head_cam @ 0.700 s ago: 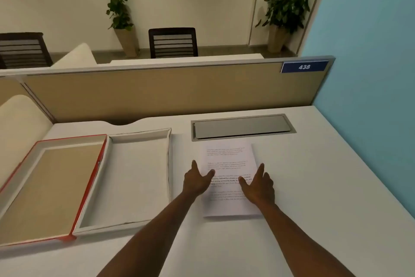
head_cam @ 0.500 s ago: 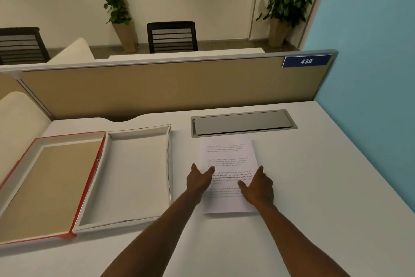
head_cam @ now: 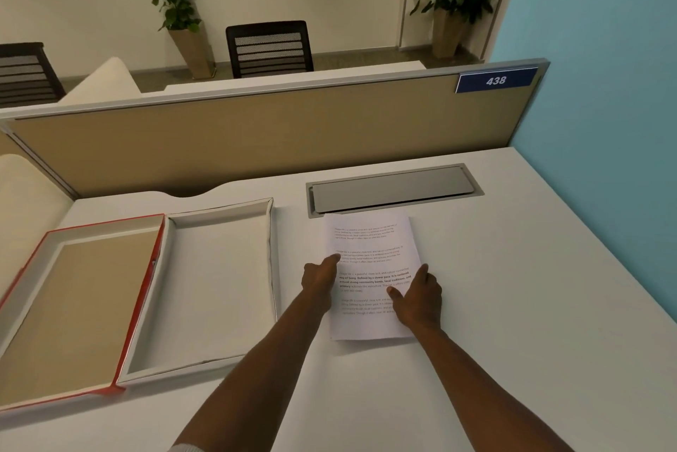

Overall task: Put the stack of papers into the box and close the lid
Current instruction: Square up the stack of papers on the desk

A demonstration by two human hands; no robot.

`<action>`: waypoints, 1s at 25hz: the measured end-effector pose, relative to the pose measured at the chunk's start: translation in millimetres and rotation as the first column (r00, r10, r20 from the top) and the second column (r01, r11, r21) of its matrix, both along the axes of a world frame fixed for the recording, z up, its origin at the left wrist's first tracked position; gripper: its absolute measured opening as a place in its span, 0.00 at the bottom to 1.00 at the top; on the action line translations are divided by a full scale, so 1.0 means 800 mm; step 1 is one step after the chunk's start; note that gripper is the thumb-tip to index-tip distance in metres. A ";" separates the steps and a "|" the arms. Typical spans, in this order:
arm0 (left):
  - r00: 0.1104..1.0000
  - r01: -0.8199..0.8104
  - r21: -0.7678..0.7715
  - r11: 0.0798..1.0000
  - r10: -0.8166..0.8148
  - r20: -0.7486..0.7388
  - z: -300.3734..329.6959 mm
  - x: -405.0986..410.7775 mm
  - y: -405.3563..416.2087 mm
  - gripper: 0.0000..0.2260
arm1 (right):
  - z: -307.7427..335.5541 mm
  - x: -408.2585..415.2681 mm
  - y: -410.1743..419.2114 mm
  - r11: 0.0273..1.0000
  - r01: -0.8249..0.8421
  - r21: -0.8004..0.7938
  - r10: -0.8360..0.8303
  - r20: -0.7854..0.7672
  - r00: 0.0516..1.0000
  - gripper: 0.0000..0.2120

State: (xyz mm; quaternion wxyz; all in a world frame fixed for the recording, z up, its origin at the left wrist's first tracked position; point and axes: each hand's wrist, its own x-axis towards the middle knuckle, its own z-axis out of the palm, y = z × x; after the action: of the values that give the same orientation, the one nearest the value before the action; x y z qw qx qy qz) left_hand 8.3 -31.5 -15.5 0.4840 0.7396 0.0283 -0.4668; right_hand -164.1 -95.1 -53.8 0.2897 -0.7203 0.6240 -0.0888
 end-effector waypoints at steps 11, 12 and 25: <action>0.984 0.139 0.118 0.983 -0.151 0.098 0.000 0.001 -0.027 0.24 | -0.004 0.001 -0.002 0.999 0.040 0.024 -0.041 0.048 0.998 0.46; 0.977 0.146 0.130 0.981 -0.164 0.133 -0.001 -0.002 -0.029 0.22 | -0.005 0.001 -0.002 0.999 0.042 0.023 -0.043 0.051 0.998 0.46; 0.982 0.166 0.128 0.978 -0.176 0.068 0.007 0.005 -0.042 0.35 | -0.009 -0.001 -0.004 0.999 0.046 0.018 -0.047 0.064 0.997 0.45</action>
State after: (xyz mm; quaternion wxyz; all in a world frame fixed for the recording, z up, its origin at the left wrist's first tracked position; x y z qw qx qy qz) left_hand 12.6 -65.2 -10.2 0.3966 0.7854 -0.0260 -0.4745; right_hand -164.8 -97.9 -61.4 0.3134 -0.7000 0.6316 -0.1133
